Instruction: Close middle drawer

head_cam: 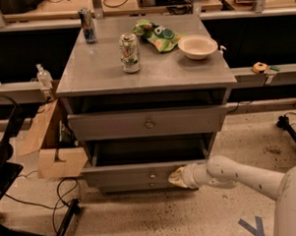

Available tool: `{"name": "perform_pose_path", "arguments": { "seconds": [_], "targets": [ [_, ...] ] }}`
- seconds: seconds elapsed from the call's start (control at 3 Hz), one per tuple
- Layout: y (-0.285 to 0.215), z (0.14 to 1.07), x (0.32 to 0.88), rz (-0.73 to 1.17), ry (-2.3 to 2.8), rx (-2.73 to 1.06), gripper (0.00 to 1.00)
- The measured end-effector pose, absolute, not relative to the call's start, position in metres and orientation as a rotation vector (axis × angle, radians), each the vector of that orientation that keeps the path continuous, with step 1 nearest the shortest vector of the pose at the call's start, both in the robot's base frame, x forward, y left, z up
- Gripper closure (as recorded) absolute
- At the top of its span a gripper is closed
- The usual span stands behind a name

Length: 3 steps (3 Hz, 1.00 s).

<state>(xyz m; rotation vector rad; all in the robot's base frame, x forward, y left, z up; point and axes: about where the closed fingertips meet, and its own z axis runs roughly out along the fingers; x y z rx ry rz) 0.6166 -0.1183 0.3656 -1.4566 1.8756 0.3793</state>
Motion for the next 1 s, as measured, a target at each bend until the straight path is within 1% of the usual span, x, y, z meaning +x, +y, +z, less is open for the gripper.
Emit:
{"name": "perform_pose_path", "arguments": {
  "seconds": [1.0],
  "targets": [
    [-0.117, 0.365, 0.624, 0.378, 1.866, -1.462, 1.0]
  ]
}}
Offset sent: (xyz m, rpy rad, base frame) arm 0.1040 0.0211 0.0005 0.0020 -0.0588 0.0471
